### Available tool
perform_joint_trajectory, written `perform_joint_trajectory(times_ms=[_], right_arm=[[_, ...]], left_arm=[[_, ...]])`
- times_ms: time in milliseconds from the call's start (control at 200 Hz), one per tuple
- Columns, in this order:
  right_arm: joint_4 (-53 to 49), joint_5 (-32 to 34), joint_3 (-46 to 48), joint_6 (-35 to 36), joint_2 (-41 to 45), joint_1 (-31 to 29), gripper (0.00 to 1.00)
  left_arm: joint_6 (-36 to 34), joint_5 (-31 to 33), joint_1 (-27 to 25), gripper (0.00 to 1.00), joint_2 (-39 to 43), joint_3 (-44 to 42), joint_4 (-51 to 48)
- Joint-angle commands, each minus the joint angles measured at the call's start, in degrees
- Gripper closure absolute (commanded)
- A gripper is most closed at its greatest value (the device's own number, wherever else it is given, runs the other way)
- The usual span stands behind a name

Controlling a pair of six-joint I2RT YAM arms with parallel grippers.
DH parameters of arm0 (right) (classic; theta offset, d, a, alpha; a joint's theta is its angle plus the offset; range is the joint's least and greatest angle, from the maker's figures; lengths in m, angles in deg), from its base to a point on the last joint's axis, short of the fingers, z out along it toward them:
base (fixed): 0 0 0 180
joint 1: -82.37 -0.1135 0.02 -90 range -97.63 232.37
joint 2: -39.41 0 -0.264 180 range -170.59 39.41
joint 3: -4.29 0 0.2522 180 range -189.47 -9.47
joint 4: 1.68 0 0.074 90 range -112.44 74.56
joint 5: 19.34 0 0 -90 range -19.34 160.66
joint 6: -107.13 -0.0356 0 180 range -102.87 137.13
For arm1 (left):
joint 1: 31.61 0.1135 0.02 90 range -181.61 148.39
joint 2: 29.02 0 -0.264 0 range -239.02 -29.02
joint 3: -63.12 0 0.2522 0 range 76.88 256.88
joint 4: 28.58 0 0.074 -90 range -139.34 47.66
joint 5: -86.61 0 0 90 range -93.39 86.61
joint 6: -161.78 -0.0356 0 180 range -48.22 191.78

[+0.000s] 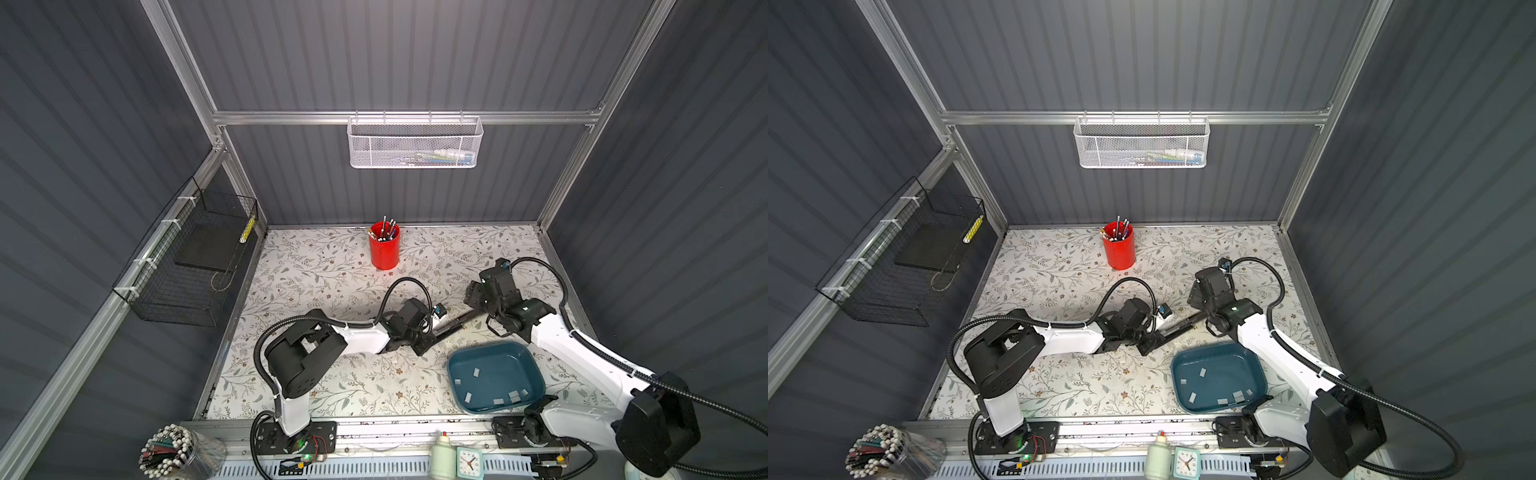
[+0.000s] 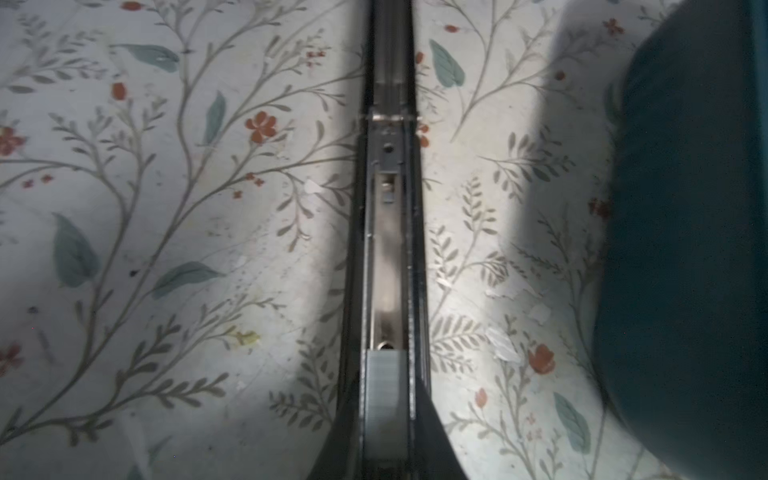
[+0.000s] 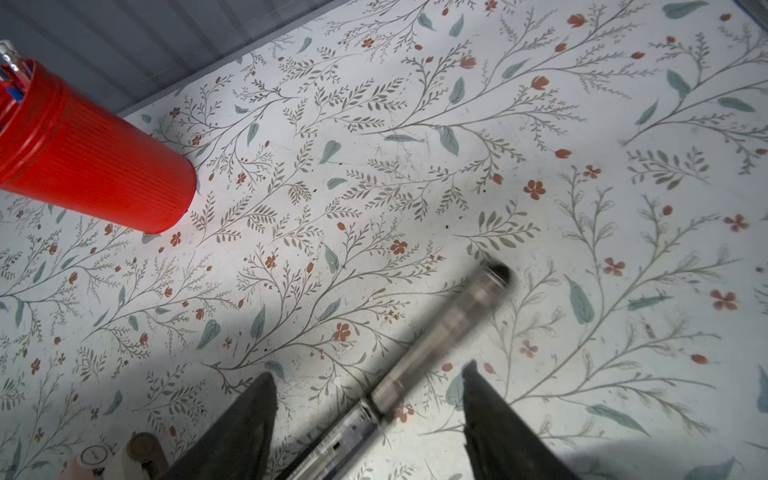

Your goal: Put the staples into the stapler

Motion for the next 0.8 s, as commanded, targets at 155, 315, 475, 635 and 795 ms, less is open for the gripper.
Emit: perform_joint_trajectory(times_ms=[155,315,475,635,795], right_arm=[[-2.1,2.7,-0.5,-4.8,0.6,1.3,0.25],[-2.6,-0.4,-1.7,-5.4,-1.1,1.3,0.25],[-1.1,-3.1,-0.8,-5.5,-1.8,1.2,0.24],[-0.5,-4.0,-0.5,-4.8,-2.1,1.1,0.23],[-0.2,-4.3,0.1,-4.0,-1.2,1.0,0.21]], left_arm=[[17.2,18.2,0.6,0.89,2.0,-2.7,-1.5],[30.4,22.9,-0.9,0.90,2.1,-1.4,-2.0],[40.9,32.1,-6.1,0.83,0.5,5.3,-11.0],[45.6,29.7,-7.6,0.70,-3.0,10.4,-11.8],[42.2,29.5,-8.0,0.36,-2.9,14.8,-13.4]])
